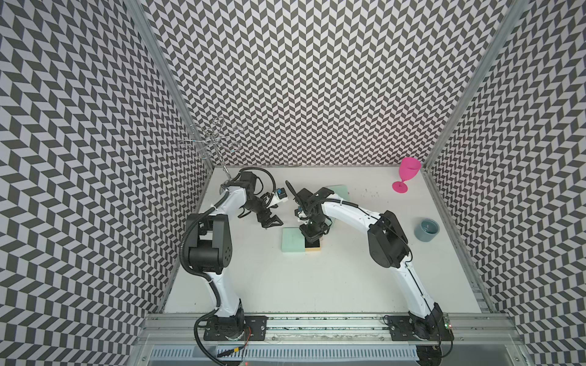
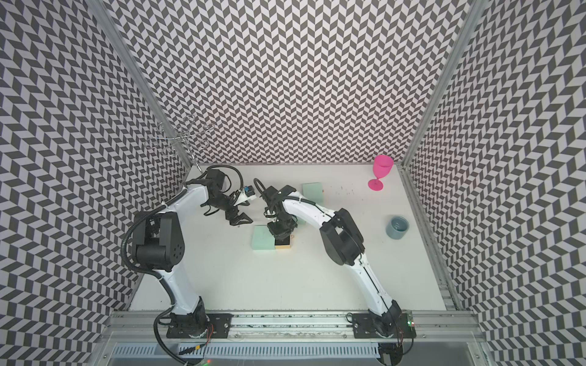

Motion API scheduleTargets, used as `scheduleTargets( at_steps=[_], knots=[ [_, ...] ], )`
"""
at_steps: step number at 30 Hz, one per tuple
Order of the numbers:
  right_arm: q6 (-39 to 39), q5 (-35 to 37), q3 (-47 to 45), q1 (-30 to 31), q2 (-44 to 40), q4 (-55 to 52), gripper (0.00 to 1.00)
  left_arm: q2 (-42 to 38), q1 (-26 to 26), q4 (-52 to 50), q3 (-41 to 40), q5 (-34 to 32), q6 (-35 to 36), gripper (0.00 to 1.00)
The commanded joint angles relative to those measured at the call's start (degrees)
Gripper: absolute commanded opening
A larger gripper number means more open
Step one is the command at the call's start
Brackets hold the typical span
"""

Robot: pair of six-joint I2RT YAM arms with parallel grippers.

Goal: Place the earrings into the drawer-style jewelry box
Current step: Insert the earring into the inner lining.

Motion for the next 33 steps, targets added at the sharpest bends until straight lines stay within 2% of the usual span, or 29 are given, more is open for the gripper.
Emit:
scheduleTargets(
  at_steps=[1, 13, 22, 33],
  knots=[
    [1.05, 2.01, 0.57, 0.02, -2.58, -0.01, 0.08, -0.03, -0.03, -1.54, 0.18, 0.14, 1.7, 0.96],
    [1.05, 2.87, 4.13, -0.15, -3.68, -0.17, 0.09, 0.02, -0.05, -1.54, 0.45, 0.18, 1.59, 0.96],
    [1.95, 5.0, -0.5, -1.21, -3.37, 2.06, 0.1, -0.25, -0.23, -1.71, -0.42, 0.14, 1.53, 0.96],
    [1.33, 3.56, -1.26, -1.29, -1.87, 2.91, 0.1, -0.25, -0.4, -1.78, -0.85, 0.4, 1.35, 0.96]
  ],
)
